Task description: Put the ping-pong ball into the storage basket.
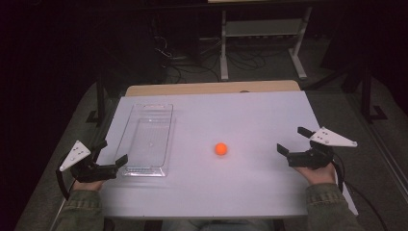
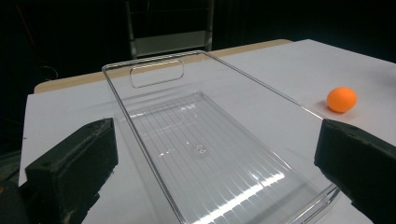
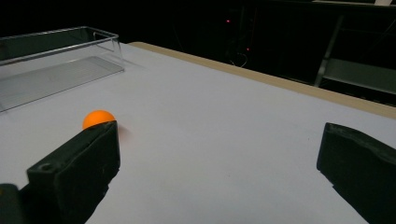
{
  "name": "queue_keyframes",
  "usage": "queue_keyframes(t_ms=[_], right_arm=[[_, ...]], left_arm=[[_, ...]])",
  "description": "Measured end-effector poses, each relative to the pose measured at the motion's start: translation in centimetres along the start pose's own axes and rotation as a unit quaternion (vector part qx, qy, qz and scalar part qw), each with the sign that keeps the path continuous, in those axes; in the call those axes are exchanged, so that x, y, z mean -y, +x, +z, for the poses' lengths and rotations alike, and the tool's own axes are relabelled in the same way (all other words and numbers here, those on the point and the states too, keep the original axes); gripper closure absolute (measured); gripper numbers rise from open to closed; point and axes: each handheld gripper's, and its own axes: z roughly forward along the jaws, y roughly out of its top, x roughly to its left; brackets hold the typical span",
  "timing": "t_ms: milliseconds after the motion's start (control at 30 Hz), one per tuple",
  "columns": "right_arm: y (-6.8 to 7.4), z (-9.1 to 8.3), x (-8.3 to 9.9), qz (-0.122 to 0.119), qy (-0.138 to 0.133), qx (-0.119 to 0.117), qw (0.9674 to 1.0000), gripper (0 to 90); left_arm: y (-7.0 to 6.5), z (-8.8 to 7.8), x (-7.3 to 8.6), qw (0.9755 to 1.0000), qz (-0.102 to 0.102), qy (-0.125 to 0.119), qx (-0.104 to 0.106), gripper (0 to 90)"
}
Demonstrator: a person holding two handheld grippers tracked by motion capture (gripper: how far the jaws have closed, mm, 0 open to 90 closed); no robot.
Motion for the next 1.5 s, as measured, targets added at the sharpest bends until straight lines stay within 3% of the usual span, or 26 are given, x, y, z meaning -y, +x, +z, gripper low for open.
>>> queue_keyframes(t_ms=[367,667,867,1500], right_arm=[[0.0,0.1,0.1,0.002,-0.001,-0.002,1.0,0.0],[0.1,0.4,0.2,-0.001,0.014,-0.002,0.9999,0.0],[0.1,0.5,0.3,-0.001,0.016,-0.001,0.9999,0.0],[0.1,0.5,0.3,0.001,0.012,-0.009,0.9999,0.0]], left_arm=[[-0.4,0.3,-0.1,0.9999,0.006,0.011,0.001,0.0],[-0.2,0.6,-1.1,0.9998,0.008,0.016,0.001,0.0],[-0.2,0.7,-1.9,0.9989,0.035,0.032,-0.002,0.0],[-1.3,2.2,-4.7,0.9958,0.068,0.056,0.024,0.0]])
